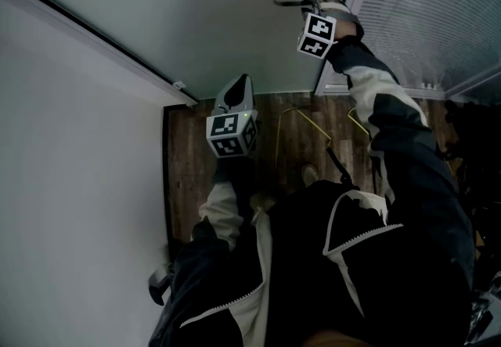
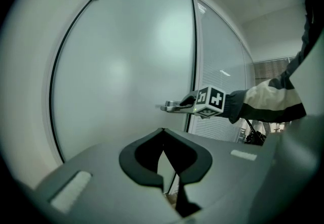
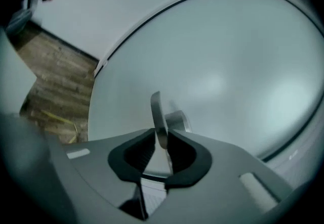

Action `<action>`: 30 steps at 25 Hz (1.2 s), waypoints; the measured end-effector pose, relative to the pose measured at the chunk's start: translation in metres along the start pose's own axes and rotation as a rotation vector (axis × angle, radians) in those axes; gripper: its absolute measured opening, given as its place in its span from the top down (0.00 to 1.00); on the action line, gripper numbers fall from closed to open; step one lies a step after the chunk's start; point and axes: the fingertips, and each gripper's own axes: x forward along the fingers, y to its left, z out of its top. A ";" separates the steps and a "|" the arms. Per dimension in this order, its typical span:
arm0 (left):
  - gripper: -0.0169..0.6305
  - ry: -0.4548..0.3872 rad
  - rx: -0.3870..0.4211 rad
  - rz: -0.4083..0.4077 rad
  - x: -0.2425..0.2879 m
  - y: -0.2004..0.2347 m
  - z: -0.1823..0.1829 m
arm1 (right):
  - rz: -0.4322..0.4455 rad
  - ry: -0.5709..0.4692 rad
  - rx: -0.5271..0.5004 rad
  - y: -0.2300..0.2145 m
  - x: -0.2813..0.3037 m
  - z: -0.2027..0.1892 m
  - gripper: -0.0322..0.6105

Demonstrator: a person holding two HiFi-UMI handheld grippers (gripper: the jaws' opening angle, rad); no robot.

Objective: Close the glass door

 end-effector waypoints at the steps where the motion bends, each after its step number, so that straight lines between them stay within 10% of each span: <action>1: 0.97 -0.010 -0.001 -0.004 0.000 0.000 0.002 | 0.007 -0.043 0.104 0.003 -0.020 0.006 0.91; 11: 0.97 -0.046 -0.043 -0.079 0.009 -0.017 0.007 | 0.098 -0.434 0.998 0.059 -0.194 0.043 0.95; 16: 0.97 -0.057 -0.019 -0.115 0.001 -0.035 0.005 | 0.093 -0.345 1.152 0.089 -0.206 0.018 0.95; 30: 0.97 -0.066 0.030 -0.158 -0.020 -0.054 0.013 | 0.059 -0.314 1.187 0.100 -0.234 0.012 0.95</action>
